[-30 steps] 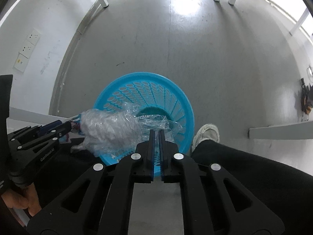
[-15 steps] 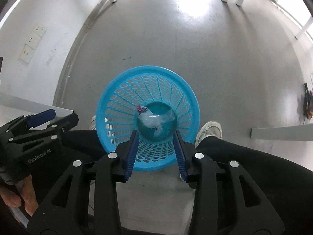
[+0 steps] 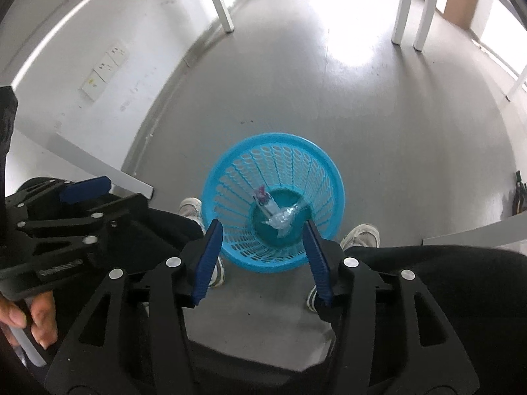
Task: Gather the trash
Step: 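Raise both tools back toward the trash pile on the table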
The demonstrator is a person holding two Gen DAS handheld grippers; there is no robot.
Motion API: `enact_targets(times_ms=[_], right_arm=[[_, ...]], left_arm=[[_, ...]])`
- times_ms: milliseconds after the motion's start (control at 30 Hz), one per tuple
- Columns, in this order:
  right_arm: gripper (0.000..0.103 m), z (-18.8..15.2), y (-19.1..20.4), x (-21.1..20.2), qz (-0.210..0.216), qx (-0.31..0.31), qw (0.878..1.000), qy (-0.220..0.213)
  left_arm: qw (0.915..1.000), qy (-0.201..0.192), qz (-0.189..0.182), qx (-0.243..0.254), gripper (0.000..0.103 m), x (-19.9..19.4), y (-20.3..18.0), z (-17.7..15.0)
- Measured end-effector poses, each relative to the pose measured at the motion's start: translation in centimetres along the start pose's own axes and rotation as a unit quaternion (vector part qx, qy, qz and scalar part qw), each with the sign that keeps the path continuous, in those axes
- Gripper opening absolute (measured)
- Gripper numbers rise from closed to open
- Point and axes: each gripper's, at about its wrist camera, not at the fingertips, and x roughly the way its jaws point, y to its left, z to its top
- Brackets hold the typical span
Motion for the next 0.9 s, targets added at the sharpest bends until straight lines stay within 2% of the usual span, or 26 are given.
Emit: enact_targets(times_ms=[267, 500, 567, 633, 900], right_arm=[[0.058, -1.8, 1.1, -5.6, 0.018, -0.013, 0.999, -0.033], [0.071, -3.9, 0.9, -11.4, 0.03, -0.022, 0.996, -0.085], [0.073, -4.5, 0.9, -13.4, 0.031, -0.028, 0.993, -0.106], [0.081, -4.9, 0.9, -15.4, 0.033, -0.032, 0.991, -0.127], [0.092, -4.5, 1.7, -22.6, 0.036, -0.052, 0.976, -0.209]], left_arm=[[0.9974, -0.068, -0.02, 0.011, 0.076, -6.8, -0.6, -2.2], [0.9877, -0.152, -0.022, 0.028, 0.096, -12.5, -1.0, -3.6], [0.9844, -0.171, -0.027, 0.03, 0.097, -13.9, -0.9, -4.0], [0.981, -0.188, -0.033, 0.032, 0.097, -15.1, -0.9, -4.3], [0.9654, -0.252, -0.052, 0.044, 0.097, -20.3, -1.3, -4.5]])
